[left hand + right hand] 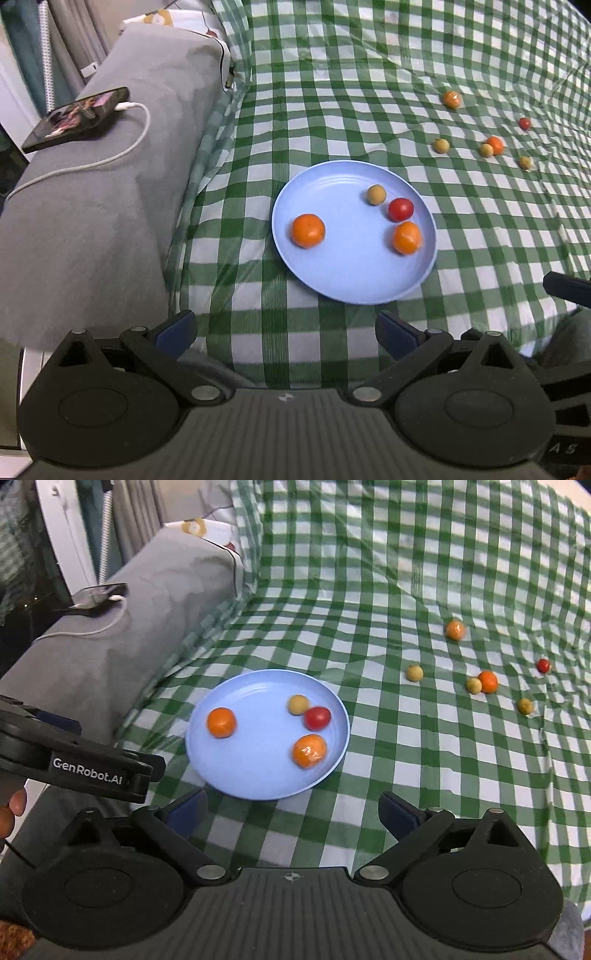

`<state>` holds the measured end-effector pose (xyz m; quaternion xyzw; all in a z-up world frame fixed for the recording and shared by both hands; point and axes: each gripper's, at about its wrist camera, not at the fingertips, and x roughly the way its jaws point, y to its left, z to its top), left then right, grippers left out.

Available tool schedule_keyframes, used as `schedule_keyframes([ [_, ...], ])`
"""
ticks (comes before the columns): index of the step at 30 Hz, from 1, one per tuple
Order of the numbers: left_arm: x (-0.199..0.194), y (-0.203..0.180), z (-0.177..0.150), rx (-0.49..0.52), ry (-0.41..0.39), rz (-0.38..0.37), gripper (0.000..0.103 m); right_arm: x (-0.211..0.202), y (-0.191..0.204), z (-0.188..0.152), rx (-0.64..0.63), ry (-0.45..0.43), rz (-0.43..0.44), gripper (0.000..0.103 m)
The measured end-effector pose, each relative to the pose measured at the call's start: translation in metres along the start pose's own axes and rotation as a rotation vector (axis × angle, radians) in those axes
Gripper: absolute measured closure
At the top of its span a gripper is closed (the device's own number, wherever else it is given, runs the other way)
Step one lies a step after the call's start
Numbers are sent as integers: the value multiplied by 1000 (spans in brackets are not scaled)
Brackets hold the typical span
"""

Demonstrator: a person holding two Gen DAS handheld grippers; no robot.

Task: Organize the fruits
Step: 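Lift both tools away from the plate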

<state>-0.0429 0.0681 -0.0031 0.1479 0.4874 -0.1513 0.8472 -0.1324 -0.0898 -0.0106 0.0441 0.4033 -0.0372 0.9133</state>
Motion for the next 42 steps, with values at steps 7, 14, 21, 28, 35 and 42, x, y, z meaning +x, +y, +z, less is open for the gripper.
schedule_keyframes([
  [7,-30,-2,-19,6,-37,10,0,-31,16,-17,-21,-16,7,1],
  [14,-55,0,-29,-1,-91,11,0,-55,22,-21,-51,-69,-7,1],
  [21,-69,-4,-36,7,-120,10,0,-69,25,-26,-56,-104,-14,1],
  [28,-76,-7,-39,14,-135,14,0,-78,22,-28,-44,-134,-18,1],
  [35,-76,-11,-39,25,-132,19,0,-80,22,-29,-24,-143,-21,1],
  [42,-71,-16,-36,39,-115,27,0,-76,17,-29,-1,-136,-18,1],
])
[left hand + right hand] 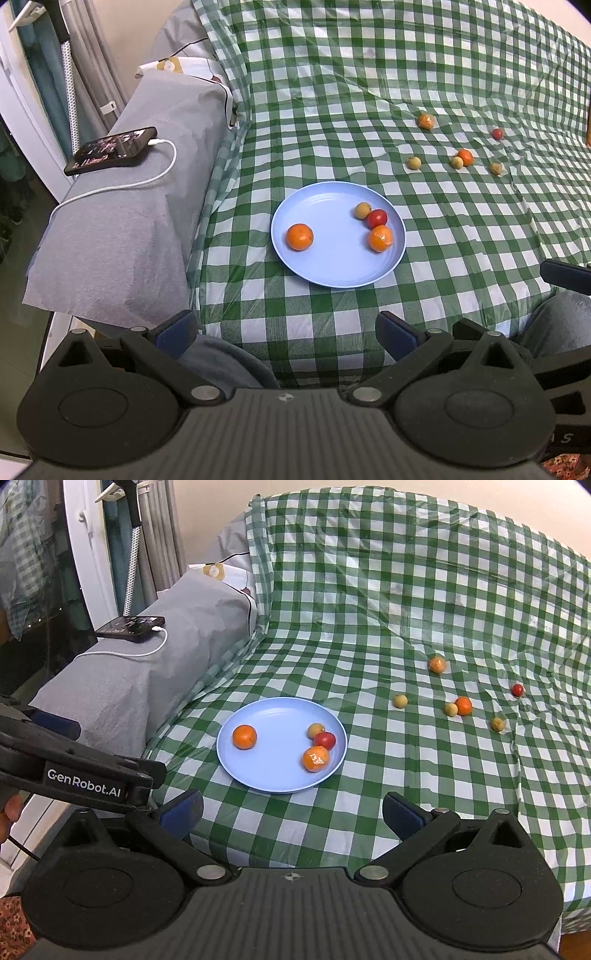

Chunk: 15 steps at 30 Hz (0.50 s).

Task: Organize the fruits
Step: 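Lift both tools away from the plate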

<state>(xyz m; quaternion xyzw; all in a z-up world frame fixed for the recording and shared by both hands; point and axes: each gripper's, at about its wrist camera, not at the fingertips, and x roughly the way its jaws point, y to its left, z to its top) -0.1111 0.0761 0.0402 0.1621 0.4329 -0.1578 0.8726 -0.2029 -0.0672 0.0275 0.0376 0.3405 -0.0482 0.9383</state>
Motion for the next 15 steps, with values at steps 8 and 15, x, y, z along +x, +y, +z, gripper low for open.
schedule_keyframes([
  [8,9,-9,9,10,21,5,0,6,-15,1,35,-1,-1,1],
  [15,21,-22,21,27,48,4,0,14,-33,0,71,9,-11,1],
])
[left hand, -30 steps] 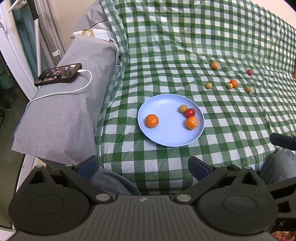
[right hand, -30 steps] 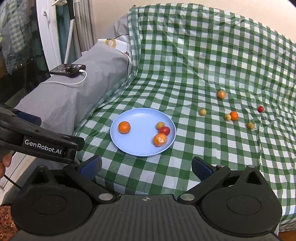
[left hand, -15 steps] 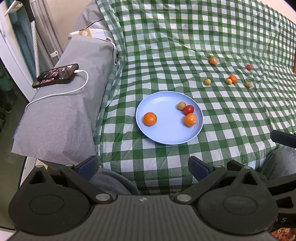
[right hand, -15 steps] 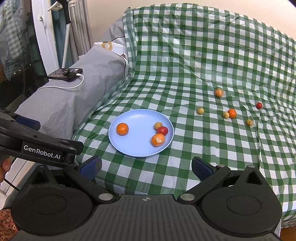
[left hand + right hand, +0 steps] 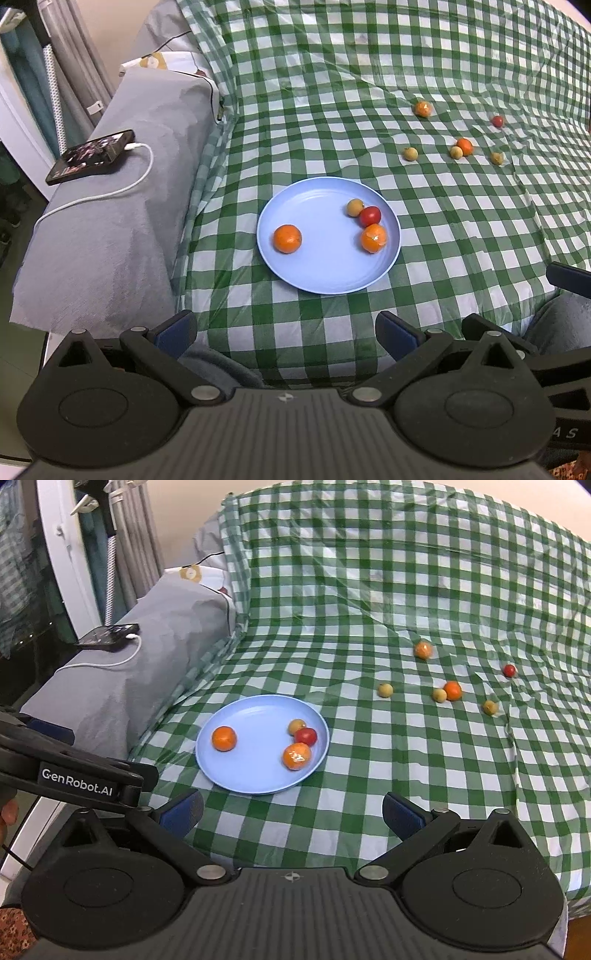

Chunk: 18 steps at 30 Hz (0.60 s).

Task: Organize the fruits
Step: 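Move both tools toward the remaining fruits on the bed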

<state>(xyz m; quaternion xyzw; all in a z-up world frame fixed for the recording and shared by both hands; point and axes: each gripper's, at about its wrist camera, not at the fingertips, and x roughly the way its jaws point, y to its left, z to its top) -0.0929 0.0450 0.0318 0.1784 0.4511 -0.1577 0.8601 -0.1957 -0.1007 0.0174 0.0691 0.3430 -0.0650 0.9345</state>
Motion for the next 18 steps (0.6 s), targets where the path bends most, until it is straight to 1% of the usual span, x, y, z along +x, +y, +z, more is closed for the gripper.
schedule_keyframes([
  [5,12,-13,11,18,23,-3,0,8,-16,2,21,6,-16,1],
  [10,29,-32,23,52,58,-14,0,22,-44,2,89,20,-50,1],
  [13,44,-46,36,62,88,-46,0,31,-66,2,135,12,-103,1],
  [18,73,-75,74,69,90,-93,0,47,-117,9,219,-31,-222,1],
])
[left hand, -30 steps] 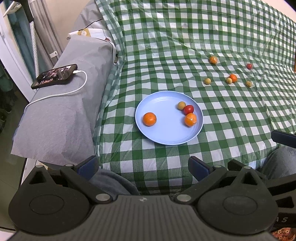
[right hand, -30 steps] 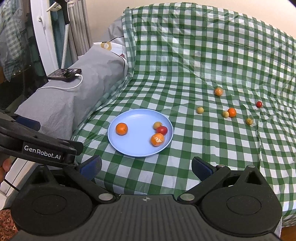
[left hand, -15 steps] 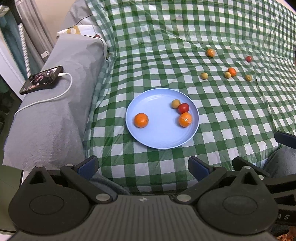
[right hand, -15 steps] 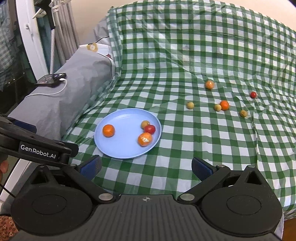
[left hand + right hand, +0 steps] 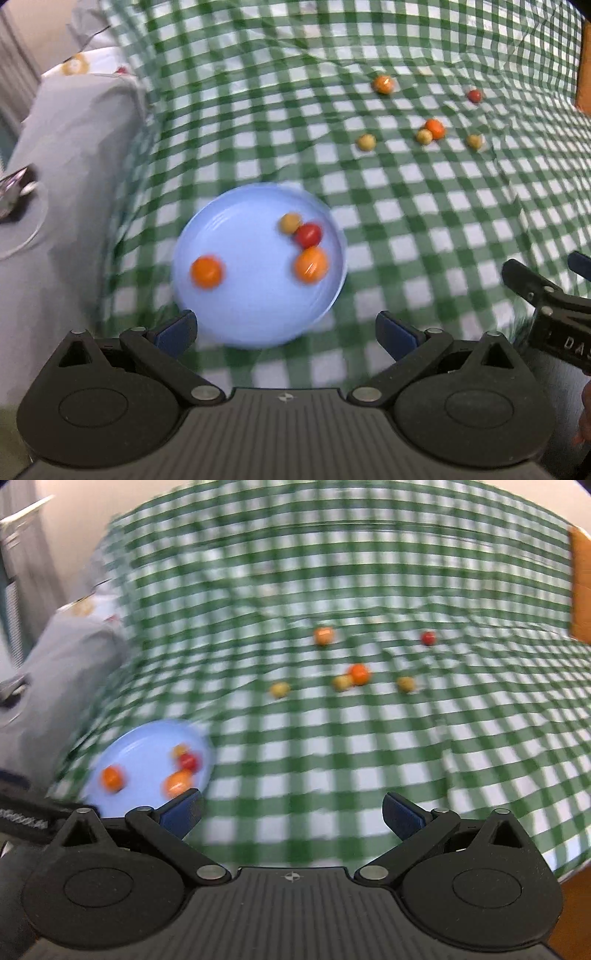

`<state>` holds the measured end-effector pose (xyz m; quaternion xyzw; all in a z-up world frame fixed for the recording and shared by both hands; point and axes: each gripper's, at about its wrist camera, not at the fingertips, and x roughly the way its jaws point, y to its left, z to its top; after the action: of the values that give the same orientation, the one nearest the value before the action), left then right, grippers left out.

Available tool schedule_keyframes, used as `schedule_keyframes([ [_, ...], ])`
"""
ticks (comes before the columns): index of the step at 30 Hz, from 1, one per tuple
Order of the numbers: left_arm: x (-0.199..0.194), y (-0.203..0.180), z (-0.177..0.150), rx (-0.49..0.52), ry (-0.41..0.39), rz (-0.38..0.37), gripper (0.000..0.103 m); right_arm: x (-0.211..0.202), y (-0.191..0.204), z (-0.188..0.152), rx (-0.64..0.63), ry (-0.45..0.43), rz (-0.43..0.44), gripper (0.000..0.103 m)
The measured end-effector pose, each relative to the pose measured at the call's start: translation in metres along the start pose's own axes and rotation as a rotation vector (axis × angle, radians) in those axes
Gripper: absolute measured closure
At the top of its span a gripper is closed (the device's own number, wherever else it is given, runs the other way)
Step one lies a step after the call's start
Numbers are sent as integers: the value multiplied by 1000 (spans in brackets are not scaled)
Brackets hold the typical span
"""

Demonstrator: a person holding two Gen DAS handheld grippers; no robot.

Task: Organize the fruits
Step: 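Move both tools toward the remaining fruits on the bed, then grasp a yellow plum with the left tool while the right tool grasps another yellow plum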

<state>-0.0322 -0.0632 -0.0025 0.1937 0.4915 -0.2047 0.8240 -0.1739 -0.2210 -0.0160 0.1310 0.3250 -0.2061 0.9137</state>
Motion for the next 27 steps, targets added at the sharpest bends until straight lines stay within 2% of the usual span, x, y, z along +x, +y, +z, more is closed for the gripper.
schedule_keyframes([
  [6,46,-30,65,-2,-21,-31,0,51,-53,30,59,-26,-98,1],
  [10,82,-50,108,25,-62,-11,0,94,-81,53,56,-75,-133,1],
  [12,100,-60,125,47,-85,-10,0,116,-93,65,42,-114,-125,2],
  [14,120,-69,140,70,-101,-4,0,144,-101,76,17,-131,-106,9],
  [21,194,-88,172,88,-64,25,0,229,-119,97,-21,-80,-109,12],
  [24,222,-90,182,83,-25,31,0,257,-124,99,-15,-42,-109,21],
  [25,229,-90,183,87,-10,33,0,264,-127,98,-3,-22,-110,34],
  [26,235,-90,184,93,0,32,0,271,-131,96,15,-4,-106,41],
  [27,236,-89,184,86,-19,17,1,270,-133,93,26,-40,-101,43],
])
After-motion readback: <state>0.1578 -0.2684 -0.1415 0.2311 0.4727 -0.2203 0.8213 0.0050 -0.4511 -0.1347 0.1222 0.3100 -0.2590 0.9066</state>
